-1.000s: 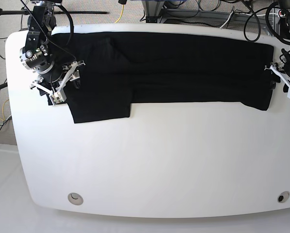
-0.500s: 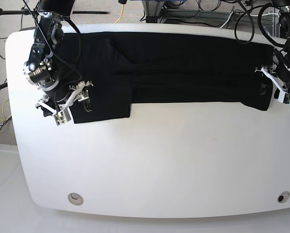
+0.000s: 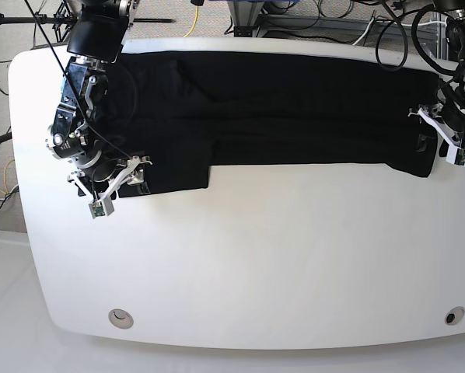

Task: Fold the T-shirt properly
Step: 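Grasp the folded edge of the shirt with the right gripper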

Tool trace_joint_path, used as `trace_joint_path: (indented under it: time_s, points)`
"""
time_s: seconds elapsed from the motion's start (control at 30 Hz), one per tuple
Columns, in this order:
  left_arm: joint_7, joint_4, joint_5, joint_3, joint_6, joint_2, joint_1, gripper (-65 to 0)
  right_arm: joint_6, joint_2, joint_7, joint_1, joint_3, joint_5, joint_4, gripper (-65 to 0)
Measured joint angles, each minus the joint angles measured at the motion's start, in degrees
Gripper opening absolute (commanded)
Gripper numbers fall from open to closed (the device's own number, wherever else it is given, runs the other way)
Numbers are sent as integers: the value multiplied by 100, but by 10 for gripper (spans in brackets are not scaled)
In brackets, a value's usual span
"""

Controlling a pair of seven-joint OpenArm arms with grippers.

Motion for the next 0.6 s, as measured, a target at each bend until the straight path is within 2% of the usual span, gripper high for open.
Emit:
trace_joint_path:
  time_s: [0.1,0.2,0.6]
  points:
    - [0,-13,0,-24,-20,0,4,-326,26,11,136,2,2,11,-179,-272]
    - [0,2,-2,-26,-24,-48,4,-324,11,9,442,-7,-7,68,-417,-265]
    - [0,13,-2,0,-42,-59,35,-321,0,4,787,31,9,96,-931,-230]
